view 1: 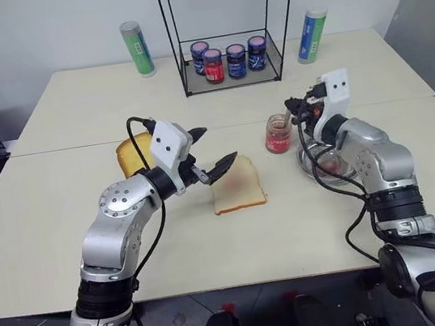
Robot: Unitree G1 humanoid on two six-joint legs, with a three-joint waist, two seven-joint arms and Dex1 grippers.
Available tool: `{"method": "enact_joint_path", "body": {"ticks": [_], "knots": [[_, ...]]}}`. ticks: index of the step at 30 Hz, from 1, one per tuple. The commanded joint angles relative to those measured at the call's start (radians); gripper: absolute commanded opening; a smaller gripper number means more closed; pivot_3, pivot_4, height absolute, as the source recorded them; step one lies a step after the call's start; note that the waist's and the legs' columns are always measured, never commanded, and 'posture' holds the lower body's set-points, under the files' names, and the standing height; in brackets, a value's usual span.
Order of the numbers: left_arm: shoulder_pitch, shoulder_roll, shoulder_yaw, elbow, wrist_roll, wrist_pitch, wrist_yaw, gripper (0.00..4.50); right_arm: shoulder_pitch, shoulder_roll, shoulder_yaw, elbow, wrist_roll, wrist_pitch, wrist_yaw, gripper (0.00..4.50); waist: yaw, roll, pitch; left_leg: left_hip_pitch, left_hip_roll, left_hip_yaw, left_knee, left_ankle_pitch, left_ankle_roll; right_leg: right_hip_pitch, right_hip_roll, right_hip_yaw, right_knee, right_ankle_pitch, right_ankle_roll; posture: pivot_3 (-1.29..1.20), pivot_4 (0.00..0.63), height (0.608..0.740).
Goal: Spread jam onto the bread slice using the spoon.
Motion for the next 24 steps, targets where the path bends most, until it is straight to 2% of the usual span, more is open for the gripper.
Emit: {"method": "enact_joint_path", "body": {"ticks": [1, 14, 24], "knots": [[-0.016, 0.002, 0.010, -0.019, -0.001, -0.022, 0.003, 4.50, -0.016, -0.001, -0.009, -0.039, -0.003, -0.029, -0.011, 0.03, -0.001, 0.000, 0.000, 0.000, 0.000, 0.000, 0.000, 0.000, 0.000, 0.000, 0.000, 0.000, 0.000, 0.000, 0.000, 0.00, 0.150, 0.740], [-0.015, 0.003, 0.007, -0.026, -0.004, -0.019, 0.000, 4.50, 0.027, 0.066, 0.003, -0.077, 0.012, 0.051, -0.053, 0.03, -0.001, 0.000, 0.000, 0.000, 0.000, 0.000, 0.000, 0.000, 0.000, 0.000, 0.000, 0.000, 0.000, 0.000, 0.000, 0.00, 0.150, 0.740], [-0.018, 0.007, 0.001, -0.051, -0.052, -0.001, -0.060, 4.50, -0.048, 0.131, -0.205, -0.061, 0.190, 0.234, -0.202, 0.03, -0.001, 0.000, 0.000, 0.000, 0.000, 0.000, 0.000, 0.000, 0.000, 0.000, 0.000, 0.000, 0.000, 0.000, 0.000, 0.00, 0.150, 0.740]]}}
